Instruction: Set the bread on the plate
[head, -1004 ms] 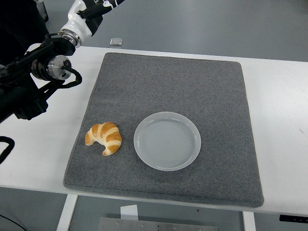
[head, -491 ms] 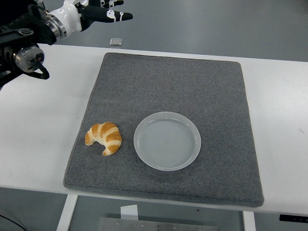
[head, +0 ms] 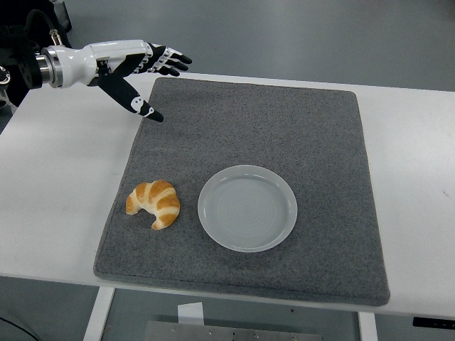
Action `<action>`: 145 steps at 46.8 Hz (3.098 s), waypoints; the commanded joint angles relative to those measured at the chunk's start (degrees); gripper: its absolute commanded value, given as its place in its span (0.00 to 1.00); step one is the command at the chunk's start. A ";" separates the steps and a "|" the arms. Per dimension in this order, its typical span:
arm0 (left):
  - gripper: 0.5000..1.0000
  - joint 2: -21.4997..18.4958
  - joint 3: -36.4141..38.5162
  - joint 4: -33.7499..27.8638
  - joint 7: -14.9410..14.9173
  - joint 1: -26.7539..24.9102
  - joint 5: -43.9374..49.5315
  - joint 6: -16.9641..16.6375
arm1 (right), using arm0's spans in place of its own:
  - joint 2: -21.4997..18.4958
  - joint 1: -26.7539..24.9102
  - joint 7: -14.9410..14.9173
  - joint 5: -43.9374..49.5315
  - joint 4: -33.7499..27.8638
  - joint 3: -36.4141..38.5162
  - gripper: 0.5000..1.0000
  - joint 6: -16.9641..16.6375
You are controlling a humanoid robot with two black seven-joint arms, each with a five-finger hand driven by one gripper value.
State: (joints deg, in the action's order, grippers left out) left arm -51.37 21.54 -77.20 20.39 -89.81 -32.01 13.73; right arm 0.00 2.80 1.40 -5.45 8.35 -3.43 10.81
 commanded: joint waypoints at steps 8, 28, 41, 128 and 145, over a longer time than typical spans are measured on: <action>1.00 -1.72 0.08 -3.56 0.35 -0.90 -15.00 5.78 | 0.00 0.01 0.01 0.00 0.00 0.00 0.90 0.00; 1.00 -1.10 0.16 -6.73 0.35 -1.16 -31.70 10.18 | 0.00 -0.08 0.01 0.00 0.00 0.00 0.90 0.00; 1.00 1.62 0.78 -6.64 0.26 0.94 -32.15 7.81 | 0.00 0.01 0.01 0.00 0.00 0.00 0.90 0.00; 0.76 9.45 1.40 -1.11 0.17 9.56 -39.71 1.12 | 0.00 0.01 0.01 0.00 0.00 0.00 0.90 0.00; 0.49 9.71 1.40 -0.67 0.79 9.48 -42.43 -0.20 | 0.00 0.01 0.01 0.00 0.00 0.00 0.90 0.00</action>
State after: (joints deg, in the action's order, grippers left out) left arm -41.67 22.92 -77.94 20.94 -80.26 -74.08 13.65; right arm 0.00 2.79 1.41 -5.45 8.35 -3.43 10.81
